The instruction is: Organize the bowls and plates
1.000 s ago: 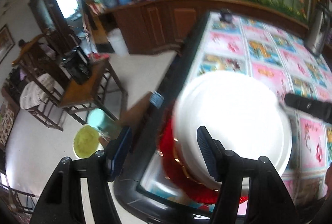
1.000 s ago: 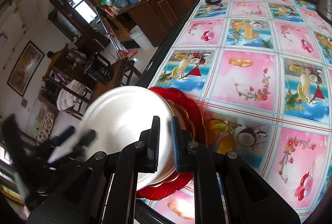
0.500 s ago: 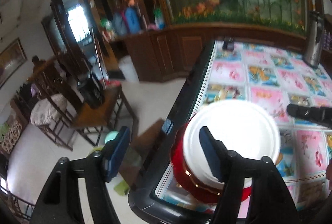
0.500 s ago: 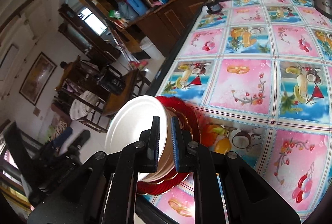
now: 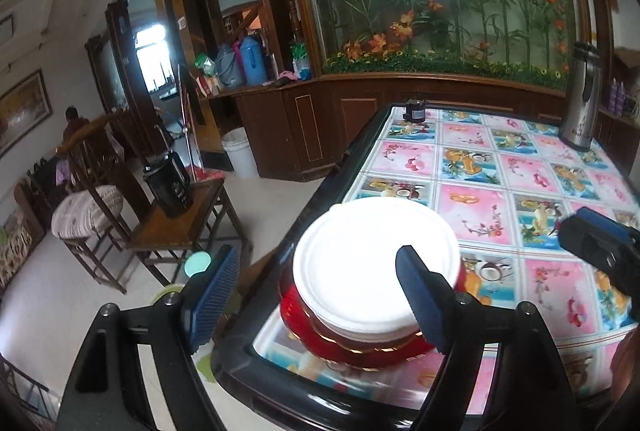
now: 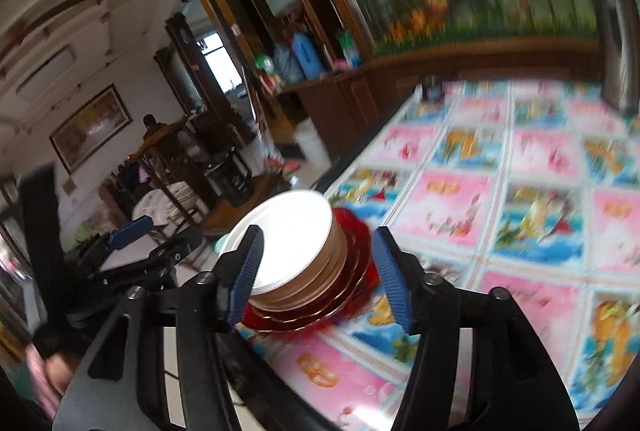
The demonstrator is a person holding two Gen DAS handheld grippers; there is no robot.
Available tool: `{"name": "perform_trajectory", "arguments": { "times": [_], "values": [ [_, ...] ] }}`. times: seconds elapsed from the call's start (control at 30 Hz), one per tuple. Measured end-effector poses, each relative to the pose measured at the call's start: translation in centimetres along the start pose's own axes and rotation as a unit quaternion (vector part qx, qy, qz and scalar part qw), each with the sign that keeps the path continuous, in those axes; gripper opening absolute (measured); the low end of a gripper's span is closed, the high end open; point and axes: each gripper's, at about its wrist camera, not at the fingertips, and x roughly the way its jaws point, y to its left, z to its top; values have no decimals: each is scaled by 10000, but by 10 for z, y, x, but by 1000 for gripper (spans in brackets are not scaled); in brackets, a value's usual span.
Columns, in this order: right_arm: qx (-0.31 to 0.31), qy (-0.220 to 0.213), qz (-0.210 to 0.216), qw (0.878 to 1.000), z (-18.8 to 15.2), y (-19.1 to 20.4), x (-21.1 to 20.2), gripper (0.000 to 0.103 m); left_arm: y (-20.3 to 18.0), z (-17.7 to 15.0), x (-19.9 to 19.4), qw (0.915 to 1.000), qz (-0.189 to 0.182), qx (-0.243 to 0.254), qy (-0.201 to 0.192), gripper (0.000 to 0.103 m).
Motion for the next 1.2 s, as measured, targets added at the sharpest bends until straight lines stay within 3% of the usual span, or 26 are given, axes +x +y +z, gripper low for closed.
{"name": "perform_trajectory", "arguments": {
  "times": [0.13,0.2,0.23,0.37,0.77,1.2],
  "values": [
    [-426,-710,-178,9964,-11,14,-31,69,-1,-5,-14,9999,1,-146,-37,81],
    [-384,-878,-280,9950,-12,13,-39,84,0,-6,-20,9998,5,-194,-89,81],
    [-279,-945,-262,9948,-13,10,-43,84,0,-8,-24,9997,-7,-227,-118,81],
    [2,-876,-230,9959,-17,5,-46,84,-2,-10,-34,9996,-15,-221,-191,81],
    [-667,-736,-127,9950,-29,38,-50,84,-5,-13,-53,9991,-31,-219,-364,83],
    [-829,-670,-108,9942,-27,49,-41,84,-5,-18,-51,9991,-15,-144,-388,92]
  ]
}}
